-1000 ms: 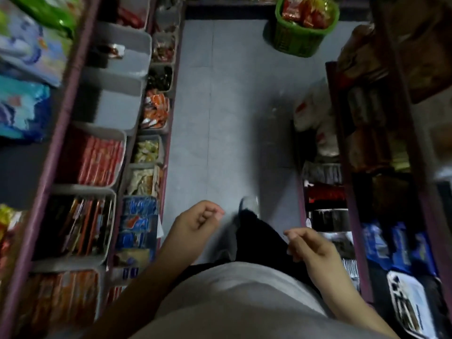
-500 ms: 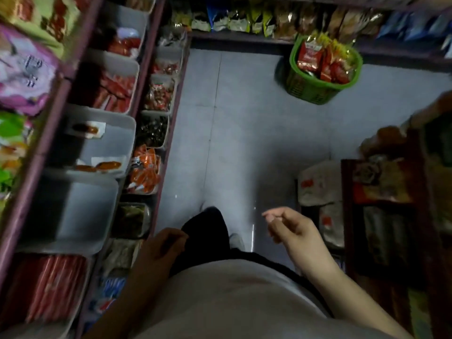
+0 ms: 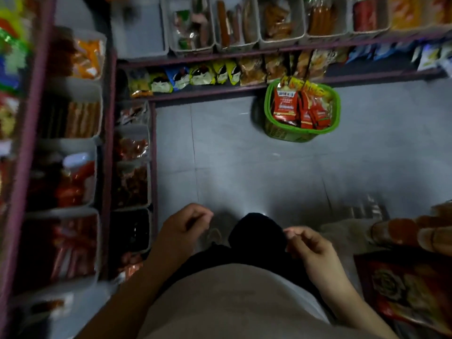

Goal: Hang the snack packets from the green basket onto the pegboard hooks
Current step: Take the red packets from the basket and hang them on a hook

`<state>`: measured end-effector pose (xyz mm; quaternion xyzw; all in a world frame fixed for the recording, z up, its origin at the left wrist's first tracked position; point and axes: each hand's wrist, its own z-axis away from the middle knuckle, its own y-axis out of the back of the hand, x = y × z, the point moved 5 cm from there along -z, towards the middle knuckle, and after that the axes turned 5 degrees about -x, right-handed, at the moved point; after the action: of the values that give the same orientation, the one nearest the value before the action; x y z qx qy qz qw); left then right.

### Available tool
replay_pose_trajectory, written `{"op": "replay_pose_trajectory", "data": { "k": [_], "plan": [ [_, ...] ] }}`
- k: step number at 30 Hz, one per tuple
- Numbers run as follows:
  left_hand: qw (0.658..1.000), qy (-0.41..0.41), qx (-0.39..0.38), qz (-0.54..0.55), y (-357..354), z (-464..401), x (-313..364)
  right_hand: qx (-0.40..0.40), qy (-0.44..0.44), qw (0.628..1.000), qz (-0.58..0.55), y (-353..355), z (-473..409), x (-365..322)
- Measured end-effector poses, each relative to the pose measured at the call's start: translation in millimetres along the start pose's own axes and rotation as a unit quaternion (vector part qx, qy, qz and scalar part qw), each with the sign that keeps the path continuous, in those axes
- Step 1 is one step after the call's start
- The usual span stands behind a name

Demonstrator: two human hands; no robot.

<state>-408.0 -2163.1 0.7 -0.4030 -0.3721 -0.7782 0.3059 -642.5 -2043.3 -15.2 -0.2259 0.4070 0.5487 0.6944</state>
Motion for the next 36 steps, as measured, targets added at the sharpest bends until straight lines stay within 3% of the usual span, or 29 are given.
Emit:
{"op": "replay_pose_trajectory", "data": {
  "k": [7,12,19,23,28,33,36],
  "plan": [
    [0.998,-0.002,-0.050,-0.041,4.7,-189.3,56.4,0.033,-0.022,0.999,-0.028,39.3,-150.8,-58.9],
    [0.997,0.083,-0.005,-0.001,8.8,-292.1,77.0,0.016,-0.002,0.999,-0.047,78.0,-254.8,-140.9],
    [0.987,0.142,-0.070,-0.036,-20.1,-454.9,100.2,0.042,0.002,0.997,-0.060,128.7,-416.3,-195.6],
    [0.974,0.100,-0.162,-0.119,-74.0,-589.4,62.2,0.090,0.006,0.995,-0.040,146.8,-543.4,-150.5],
    [0.954,0.048,-0.270,-0.122,-184.9,-755.5,-16.0,0.147,0.001,0.989,-0.001,164.8,-703.8,-47.0],
    [0.894,0.027,-0.352,-0.277,-271.1,-861.3,-86.8,0.176,-0.007,0.971,0.159,188.4,-805.0,44.9],
    [0.898,0.038,-0.380,-0.220,-304.2,-890.6,-111.8,0.251,-0.002,0.918,0.308,213.3,-837.2,73.1]
  ]
}}
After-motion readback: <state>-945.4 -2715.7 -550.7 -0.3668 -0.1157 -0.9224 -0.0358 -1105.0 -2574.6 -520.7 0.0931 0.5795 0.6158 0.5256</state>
